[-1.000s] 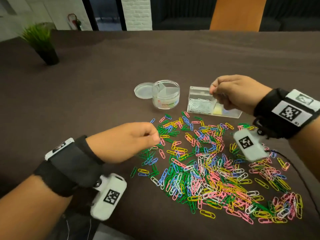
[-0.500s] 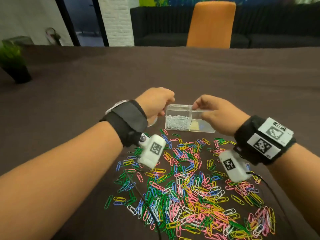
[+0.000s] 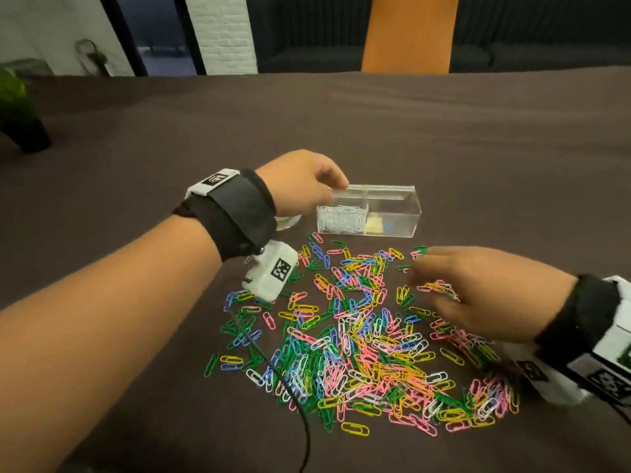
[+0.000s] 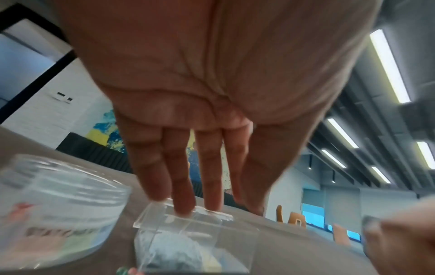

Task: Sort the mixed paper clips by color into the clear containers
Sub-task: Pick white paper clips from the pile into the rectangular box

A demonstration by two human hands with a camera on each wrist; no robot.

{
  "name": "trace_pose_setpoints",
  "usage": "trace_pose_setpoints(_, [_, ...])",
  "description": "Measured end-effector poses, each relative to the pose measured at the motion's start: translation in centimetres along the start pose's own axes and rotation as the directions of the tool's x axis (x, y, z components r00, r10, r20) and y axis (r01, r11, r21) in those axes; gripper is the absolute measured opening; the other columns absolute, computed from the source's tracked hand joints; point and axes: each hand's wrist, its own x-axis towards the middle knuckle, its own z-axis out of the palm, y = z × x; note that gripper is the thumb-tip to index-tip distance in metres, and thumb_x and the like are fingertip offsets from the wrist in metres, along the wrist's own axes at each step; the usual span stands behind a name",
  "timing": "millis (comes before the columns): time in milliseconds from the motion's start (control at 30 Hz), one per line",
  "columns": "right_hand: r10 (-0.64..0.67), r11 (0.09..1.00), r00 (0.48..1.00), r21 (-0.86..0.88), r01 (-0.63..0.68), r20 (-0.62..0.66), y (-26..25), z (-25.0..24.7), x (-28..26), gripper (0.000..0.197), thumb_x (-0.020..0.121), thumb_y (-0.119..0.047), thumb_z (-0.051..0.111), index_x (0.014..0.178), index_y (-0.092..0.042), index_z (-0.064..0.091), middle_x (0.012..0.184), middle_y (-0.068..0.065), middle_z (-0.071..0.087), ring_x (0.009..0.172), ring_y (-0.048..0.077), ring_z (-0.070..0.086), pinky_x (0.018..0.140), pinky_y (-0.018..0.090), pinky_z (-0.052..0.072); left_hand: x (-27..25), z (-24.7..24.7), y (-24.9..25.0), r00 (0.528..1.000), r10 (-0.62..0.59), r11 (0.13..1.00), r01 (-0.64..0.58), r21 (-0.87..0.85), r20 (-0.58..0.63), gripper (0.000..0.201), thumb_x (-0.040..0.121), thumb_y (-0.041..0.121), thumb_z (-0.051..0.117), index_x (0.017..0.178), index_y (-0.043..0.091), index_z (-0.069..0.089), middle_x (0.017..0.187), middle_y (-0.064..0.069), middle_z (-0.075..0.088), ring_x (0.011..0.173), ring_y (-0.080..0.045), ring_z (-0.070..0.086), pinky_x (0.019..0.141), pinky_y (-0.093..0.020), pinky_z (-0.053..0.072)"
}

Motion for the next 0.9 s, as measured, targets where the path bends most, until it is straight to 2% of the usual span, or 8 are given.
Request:
trace_pose_setpoints(100, [-0.192, 0.981, 0.980, 0.003, 0.192, 0.052, -3.7, -0.8, -0.1, 0.025, 0.087, -0.040, 0.042, 0.107, -0.037, 0.055, 0.101, -0.017, 0.054, 0.090, 0.013, 0.060, 0.074, 0.035, 0.052, -5.8, -0.2, -0.1, 0.982, 0.031, 0.995, -0.048, 0.088, 0.184, 0.026, 0.084, 0.018, 0.074, 0.107, 0.029, 0.072, 0.092, 0.019, 0.070, 0.088, 0.002, 0.066, 0.083, -0.016, 0.050])
trace_pose_setpoints(200, [-0.324, 0.945, 0.937, -0.015, 0.328, 0.129, -6.9, -0.8, 0.3, 0.027, 0.089, -0.040, 0.039, 0.111, -0.040, 0.054, 0.104, -0.016, 0.053, 0.096, 0.014, 0.059, 0.075, 0.039, 0.053, -11.8, 0.7, -0.7, 0.902, -0.067, 0.977, -0.027, 0.211, 0.427, 0.016, 0.079, 0.026, 0.078, 0.093, 0.030, 0.071, 0.080, 0.014, 0.070, 0.070, 0.002, 0.062, 0.071, -0.020, 0.049])
trace_pose_setpoints(267, [-0.357, 0.932, 0.924, -0.008, 0.361, 0.140, -8.5, -0.4, 1.4, 0.025, 0.094, -0.032, 0.042, 0.114, -0.039, 0.056, 0.108, -0.014, 0.053, 0.099, 0.013, 0.057, 0.077, 0.034, 0.049, -14.8, 1.5, -1.1, 0.855, -0.146, 0.966, 0.014, 0.259, 0.497, 0.015, 0.079, 0.028, 0.078, 0.091, 0.028, 0.070, 0.077, 0.013, 0.070, 0.063, 0.002, 0.060, 0.067, -0.024, 0.051])
trace_pose_setpoints(367, [-0.364, 0.930, 0.924, -0.018, 0.368, 0.120, -9.9, 1.1, 3.9, 0.020, 0.097, -0.029, 0.046, 0.111, -0.034, 0.059, 0.109, -0.010, 0.055, 0.100, 0.014, 0.056, 0.079, 0.030, 0.047, -17.3, 2.5, -2.1, 0.856, -0.210, 0.939, 0.043, 0.340, 0.472, 0.020, 0.078, 0.036, 0.078, 0.093, 0.030, 0.068, 0.078, 0.013, 0.069, 0.064, 0.001, 0.059, 0.065, -0.023, 0.049])
trace_pose_setpoints(533, [-0.225, 0.968, 0.944, -0.056, 0.245, 0.243, -9.7, 3.8, 6.8, 0.014, 0.091, -0.040, 0.058, 0.098, -0.029, 0.063, 0.100, -0.005, 0.061, 0.093, 0.020, 0.060, 0.081, 0.039, 0.053, -18.5, 3.9, -3.3, 0.911, -0.164, 0.934, 0.020, 0.358, 0.379, 0.020, 0.075, 0.040, 0.077, 0.090, 0.030, 0.068, 0.079, 0.010, 0.066, 0.071, -0.003, 0.059, 0.068, -0.028, 0.050])
trace_pose_setpoints(733, [-0.173, 0.985, 0.959, 0.047, 0.167, 0.225, -8.7, 3.7, 6.6, 0.008, 0.087, -0.020, 0.057, 0.081, -0.025, 0.059, 0.086, -0.007, 0.061, 0.079, 0.014, 0.057, 0.071, 0.031, 0.050, -19.4, 3.7, -4.2, 0.958, -0.057, 0.961, -0.023, 0.277, 0.280, 0.012, 0.082, 0.033, 0.073, 0.080, 0.024, 0.065, 0.077, 0.011, 0.064, 0.071, -0.001, 0.057, 0.064, -0.025, 0.047])
trace_pose_setpoints(833, [-0.163, 0.985, 0.979, 0.069, 0.156, 0.123, -8.1, 3.7, 6.3, 0.007, 0.087, -0.019, 0.054, 0.083, -0.025, 0.053, 0.079, -0.007, 0.060, 0.074, 0.016, 0.056, 0.066, 0.028, 0.047, -19.3, 3.6, -3.8, 0.984, -0.046, 0.995, 0.030, 0.098, 0.171, 0.016, 0.083, 0.021, 0.075, 0.080, 0.023, 0.060, 0.070, 0.009, 0.066, 0.062, 0.002, 0.059, 0.058, -0.016, 0.042])
trace_pose_setpoints(900, [-0.141, 0.986, 0.988, 0.095, 0.134, 0.070, -8.0, 3.6, 6.2, 0.010, 0.087, -0.019, 0.052, 0.092, -0.028, 0.051, 0.081, -0.009, 0.061, 0.075, 0.017, 0.056, 0.068, 0.031, 0.049, -19.1, 3.8, -3.2, 0.981, -0.042, 0.994, 0.060, -0.092, 0.190, 0.018, 0.086, 0.010, 0.070, 0.091, 0.023, 0.059, 0.074, 0.000, 0.069, 0.059, -0.003, 0.063, 0.058, -0.020, 0.047])
